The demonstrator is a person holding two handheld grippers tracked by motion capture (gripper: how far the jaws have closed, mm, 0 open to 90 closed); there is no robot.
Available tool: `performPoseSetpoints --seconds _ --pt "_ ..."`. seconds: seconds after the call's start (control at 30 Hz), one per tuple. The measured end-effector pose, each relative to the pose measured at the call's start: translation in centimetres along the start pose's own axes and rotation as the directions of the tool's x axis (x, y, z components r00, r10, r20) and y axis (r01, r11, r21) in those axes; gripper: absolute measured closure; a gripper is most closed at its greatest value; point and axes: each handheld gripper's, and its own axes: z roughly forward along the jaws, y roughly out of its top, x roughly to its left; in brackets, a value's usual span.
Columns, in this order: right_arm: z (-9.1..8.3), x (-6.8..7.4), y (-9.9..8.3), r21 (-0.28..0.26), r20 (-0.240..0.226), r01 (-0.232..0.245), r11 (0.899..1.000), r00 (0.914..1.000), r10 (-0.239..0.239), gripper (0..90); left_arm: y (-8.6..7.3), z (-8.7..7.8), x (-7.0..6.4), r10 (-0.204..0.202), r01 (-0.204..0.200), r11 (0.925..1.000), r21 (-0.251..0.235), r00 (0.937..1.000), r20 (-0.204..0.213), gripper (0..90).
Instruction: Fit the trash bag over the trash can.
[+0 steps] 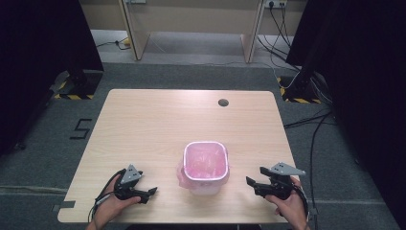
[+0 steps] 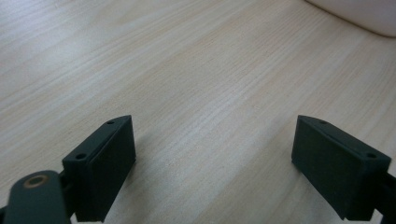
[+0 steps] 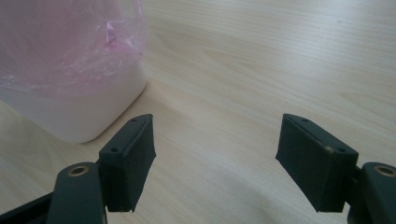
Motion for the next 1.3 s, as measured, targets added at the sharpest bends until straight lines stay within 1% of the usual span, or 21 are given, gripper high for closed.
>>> performPoseSetpoints --seconds 0.23,0.4,0.53,0.6,0.63,0.77,0.8,0.83,0.87,0.9,0.97,1.07,1.23,1.3 --pt "-0.1 0.0 -0.4 0.009 0.001 -0.005 1.0 1.0 0.005 27.6 0.0 0.0 0.0 0.001 -0.001 1.0 0.001 1.0 -0.001 12.8" --pt "-0.2 0.3 -0.5 0.018 0.001 0.004 1.0 1.0 -0.004 27.6 0.0 0.0 0.0 0.003 -0.003 1.0 0.002 1.0 -0.003 12.7" --pt "-0.1 0.5 -0.7 0.038 -0.003 0.01 0.999 0.9999 -0.01 27.1 0.0 0.0 0.0 0.004 -0.004 1.0 0.002 1.0 -0.004 12.7" --pt "0.1 0.6 -0.9 0.073 -0.009 0.016 0.997 0.9998 -0.015 25.8 0.0 0.0 0.0 0.004 -0.004 1.0 0.003 1.0 -0.004 12.7" --pt "0.4 0.7 -1.2 0.113 -0.018 0.028 0.993 0.9995 -0.027 25.6 0.0 0.0 0.0 0.004 -0.004 1.0 0.003 1.0 -0.003 12.7" --pt "0.6 0.7 -1.4 0.139 -0.023 0.03 0.99 0.9994 -0.027 24.5 0.0 0.0 0.0 0.003 -0.003 1.0 0.002 1.0 -0.004 12.7" --pt "0.8 0.7 -1.6 0.165 -0.021 0.031 0.986 0.9994 -0.028 23.0 0.0 0.0 0.0 0.004 -0.004 1.0 0.004 1.0 -0.004 12.7" --pt "0.8 0.7 -1.6 0.165 -0.021 0.031 0.986 0.9994 -0.028 23.0 0.0 0.0 0.0 0.004 -0.004 1.0 0.002 1.0 -0.004 12.7" --pt "1.1 0.8 -1.9 0.205 -0.007 0.036 0.978 0.9994 -0.035 19.1 0.0 0.0 0.0 0.004 -0.004 1.0 0.004 1.0 -0.004 12.7" --pt "1.1 0.8 -1.9 0.205 -0.007 0.036 0.978 0.9994 -0.035 19.1 0.0 0.0 0.0 0.004 -0.004 1.0 0.004 1.0 -0.003 12.7" --pt "1.3 0.8 -2.0 0.226 -0.001 0.041 0.973 0.9991 -0.042 18.9 0.0 0.0 0.0 0.004 -0.004 1.0 0.003 1.0 -0.004 12.7" --pt "1.4 0.9 -2.1 0.239 0.001 0.047 0.97 0.9988 -0.048 18.9 0.0 0.0 0.0 0.004 -0.004 1.0 0.002 1.0 -0.004 12.7" --pt "1.5 0.9 -2.2 0.249 0.0 0.056 0.967 0.9983 -0.058 18.9 0.0 0.0 0.0 0.004 -0.004 1.0 0.004 1.0 -0.003 12.7" --pt "1.5 0.9 -2.2 0.251 0.001 0.053 0.967 0.9985 -0.055 18.9 0.0 0.0 0.0 0.004 -0.004 1.0 0.004 1.0 -0.003 12.7"
